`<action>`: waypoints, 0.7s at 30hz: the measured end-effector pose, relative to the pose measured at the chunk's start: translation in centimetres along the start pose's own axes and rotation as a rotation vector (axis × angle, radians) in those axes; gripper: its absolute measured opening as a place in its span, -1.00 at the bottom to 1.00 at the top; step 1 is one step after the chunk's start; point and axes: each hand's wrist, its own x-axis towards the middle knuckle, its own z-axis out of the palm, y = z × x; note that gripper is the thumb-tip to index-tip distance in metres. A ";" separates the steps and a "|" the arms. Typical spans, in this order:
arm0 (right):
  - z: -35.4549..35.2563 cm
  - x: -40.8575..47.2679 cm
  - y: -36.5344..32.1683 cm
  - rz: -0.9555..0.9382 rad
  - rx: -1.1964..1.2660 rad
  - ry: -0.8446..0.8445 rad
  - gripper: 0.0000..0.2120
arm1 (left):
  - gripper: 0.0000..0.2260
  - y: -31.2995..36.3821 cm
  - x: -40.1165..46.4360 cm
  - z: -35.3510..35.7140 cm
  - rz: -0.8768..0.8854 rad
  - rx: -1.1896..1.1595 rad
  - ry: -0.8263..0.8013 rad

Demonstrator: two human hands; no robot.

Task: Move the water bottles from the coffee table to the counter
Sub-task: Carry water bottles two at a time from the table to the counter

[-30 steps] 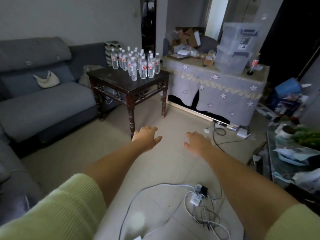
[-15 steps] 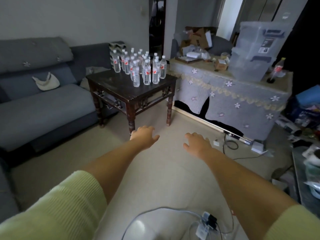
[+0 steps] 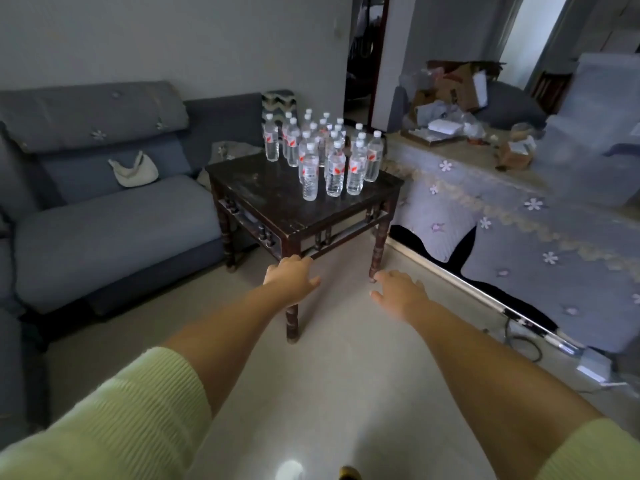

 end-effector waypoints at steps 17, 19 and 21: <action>-6.6 29.8 -5.6 -0.234 -0.039 -0.084 -0.60 | -0.56 -8.1 23.4 -5.9 -0.258 -0.071 0.045; -6.7 32.2 -7.4 -0.259 -0.053 -0.092 -0.59 | -0.57 -10.0 25.2 -6.4 -0.290 -0.096 0.049; -6.6 34.5 -9.2 -0.274 -0.060 -0.099 -0.58 | -0.57 -12.3 26.9 -6.7 -0.308 -0.109 0.041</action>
